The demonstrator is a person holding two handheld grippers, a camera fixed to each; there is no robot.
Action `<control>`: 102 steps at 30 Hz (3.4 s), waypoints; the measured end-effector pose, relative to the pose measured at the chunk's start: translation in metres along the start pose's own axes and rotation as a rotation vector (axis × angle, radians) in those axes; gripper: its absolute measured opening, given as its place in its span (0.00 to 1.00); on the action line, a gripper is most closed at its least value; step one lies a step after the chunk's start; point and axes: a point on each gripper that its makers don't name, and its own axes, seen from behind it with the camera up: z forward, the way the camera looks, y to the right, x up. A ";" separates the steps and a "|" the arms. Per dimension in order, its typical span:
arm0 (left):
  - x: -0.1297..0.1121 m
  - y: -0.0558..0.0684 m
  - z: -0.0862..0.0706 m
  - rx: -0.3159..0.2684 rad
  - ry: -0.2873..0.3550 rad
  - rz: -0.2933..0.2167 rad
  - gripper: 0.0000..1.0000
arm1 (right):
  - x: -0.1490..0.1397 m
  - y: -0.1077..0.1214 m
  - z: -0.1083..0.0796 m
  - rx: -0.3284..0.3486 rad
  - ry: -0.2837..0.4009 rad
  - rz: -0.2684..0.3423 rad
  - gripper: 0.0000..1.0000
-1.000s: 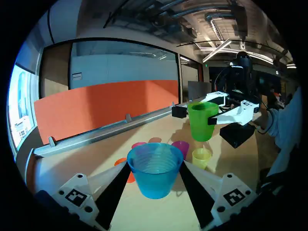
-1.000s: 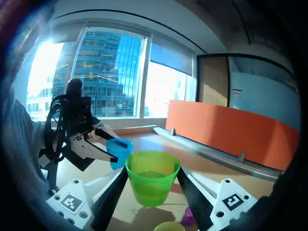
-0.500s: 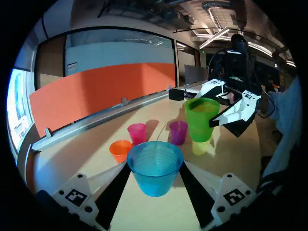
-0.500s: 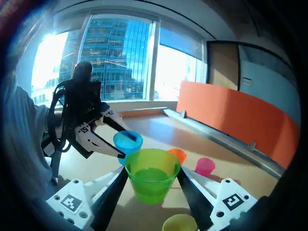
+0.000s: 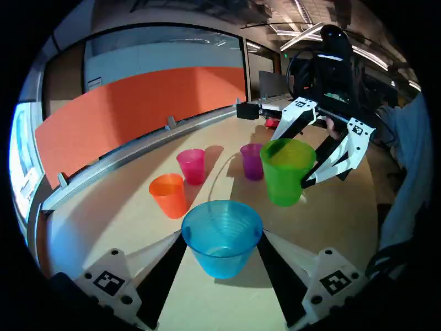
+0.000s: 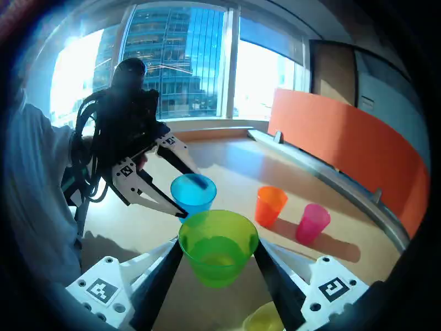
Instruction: Pour water
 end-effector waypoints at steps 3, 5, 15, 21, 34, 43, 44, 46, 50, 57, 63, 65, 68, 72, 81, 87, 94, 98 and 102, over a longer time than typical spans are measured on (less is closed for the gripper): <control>-0.009 0.000 0.003 -0.010 -0.020 0.000 0.87 | -0.009 -0.001 0.007 0.008 -0.032 -0.001 0.91; -0.014 0.000 0.005 -0.016 -0.031 -0.003 0.87 | -0.015 -0.001 0.012 0.012 -0.050 -0.002 0.91; -0.030 -0.004 0.014 -0.030 -0.048 -0.025 0.87 | -0.036 -0.008 0.031 0.040 -0.112 0.004 0.91; -0.038 -0.005 0.017 -0.030 -0.057 -0.027 0.87 | -0.042 -0.009 0.038 0.037 -0.125 0.012 0.91; -0.049 -0.003 0.022 -0.027 -0.064 -0.030 0.87 | -0.051 -0.012 0.048 0.027 -0.143 0.013 0.91; -0.057 -0.006 0.019 -0.024 -0.084 -0.046 0.92 | -0.053 -0.013 0.053 0.026 -0.147 0.015 0.91; -0.058 -0.006 0.019 -0.026 -0.088 -0.048 0.94 | -0.053 -0.013 0.054 0.026 -0.146 0.016 0.91; -0.059 -0.005 0.018 -0.029 -0.093 -0.051 0.97 | -0.054 -0.014 0.056 0.026 -0.146 0.017 0.91; -0.062 -0.005 0.016 -0.026 -0.100 -0.052 0.97 | -0.057 -0.012 0.059 0.016 -0.149 0.020 0.91; -0.064 -0.008 0.008 -0.007 -0.099 -0.059 0.97 | -0.058 -0.015 0.063 0.020 -0.144 0.034 0.91; -0.067 -0.007 0.000 0.002 -0.096 -0.077 0.97 | -0.062 -0.011 0.059 0.000 -0.143 0.044 0.92; -0.067 -0.007 -0.002 0.007 -0.097 -0.080 0.97 | -0.063 -0.013 0.058 0.004 -0.144 0.045 0.93; -0.068 -0.007 -0.005 0.013 -0.098 -0.085 0.97 | -0.064 -0.015 0.056 0.006 -0.149 0.041 1.00; -0.067 -0.006 -0.011 0.021 -0.098 -0.086 0.96 | -0.066 -0.015 0.050 -0.004 -0.154 0.027 1.00; -0.061 -0.008 -0.032 0.066 -0.076 -0.098 0.96 | -0.056 -0.013 0.019 -0.038 -0.124 -0.001 1.00; -0.049 -0.015 -0.049 0.123 -0.038 -0.105 0.97 | -0.044 -0.008 -0.006 -0.082 -0.074 -0.012 1.00; -0.019 -0.036 -0.067 0.229 0.046 -0.107 0.96 | -0.029 0.000 -0.034 -0.154 0.018 -0.011 1.00; 0.003 -0.048 -0.079 0.294 0.116 -0.108 0.97 | -0.020 0.006 -0.051 -0.203 0.079 -0.006 1.00; 0.025 -0.061 -0.093 0.365 0.194 -0.104 0.96 | -0.011 0.017 -0.071 -0.270 0.136 0.008 1.00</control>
